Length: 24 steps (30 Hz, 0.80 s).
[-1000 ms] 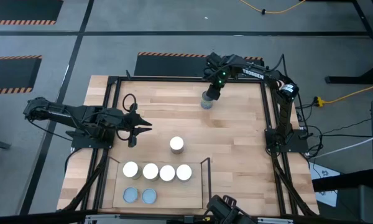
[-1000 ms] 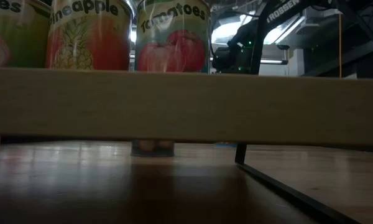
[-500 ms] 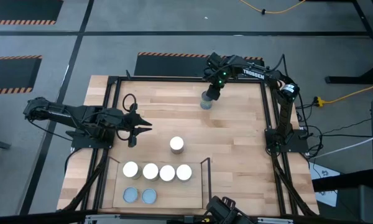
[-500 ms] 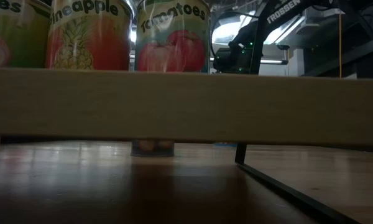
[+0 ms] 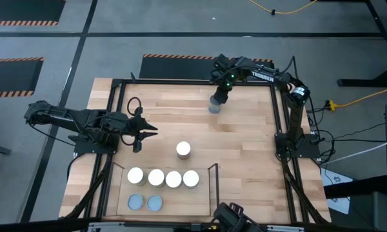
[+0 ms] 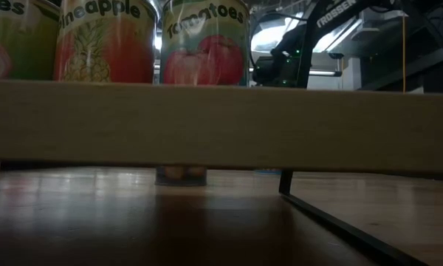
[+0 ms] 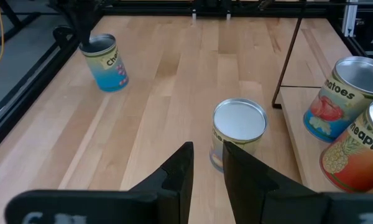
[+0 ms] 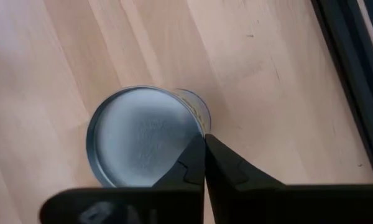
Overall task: Pick and place cans onto a shelf
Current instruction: Put the canned cherries on the shelf
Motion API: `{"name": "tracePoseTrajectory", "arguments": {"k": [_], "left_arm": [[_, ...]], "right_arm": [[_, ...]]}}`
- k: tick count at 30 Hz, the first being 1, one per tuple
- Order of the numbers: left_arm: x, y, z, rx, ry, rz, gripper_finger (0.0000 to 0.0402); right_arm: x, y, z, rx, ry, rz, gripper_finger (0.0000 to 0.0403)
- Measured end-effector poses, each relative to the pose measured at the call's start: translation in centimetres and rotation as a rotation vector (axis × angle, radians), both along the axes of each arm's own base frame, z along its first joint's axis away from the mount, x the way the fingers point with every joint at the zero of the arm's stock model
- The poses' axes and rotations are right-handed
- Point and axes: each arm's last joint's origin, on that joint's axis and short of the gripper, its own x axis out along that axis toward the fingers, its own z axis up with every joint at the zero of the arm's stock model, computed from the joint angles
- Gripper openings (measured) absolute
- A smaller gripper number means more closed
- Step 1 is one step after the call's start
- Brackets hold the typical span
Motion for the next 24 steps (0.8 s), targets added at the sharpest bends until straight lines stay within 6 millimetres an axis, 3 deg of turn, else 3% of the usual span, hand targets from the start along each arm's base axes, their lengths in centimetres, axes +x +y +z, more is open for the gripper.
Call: {"name": "tracePoseTrajectory", "arguments": {"k": [5,13,18,24], "left_arm": [[0.0,0.0,0.0,0.000,0.000,0.000,0.0078],[0.0,0.0,0.0,-0.003,0.000,-0.004,0.0078],[0.0,0.0,0.0,-0.003,0.000,-0.004,0.0078],[0.0,0.0,0.0,-0.003,0.000,-0.004,0.0078]], "right_arm": [[0.8,-0.3,1.6,-0.033,-0.027,0.000,0.0003],[2.7,1.4,7.5,-0.088,-0.113,0.055,0.0002],[4.2,4.5,11.9,-0.081,-0.176,0.024,0.0001],[6.5,11.3,16.2,-0.056,-0.276,0.096,0.0001]]}}
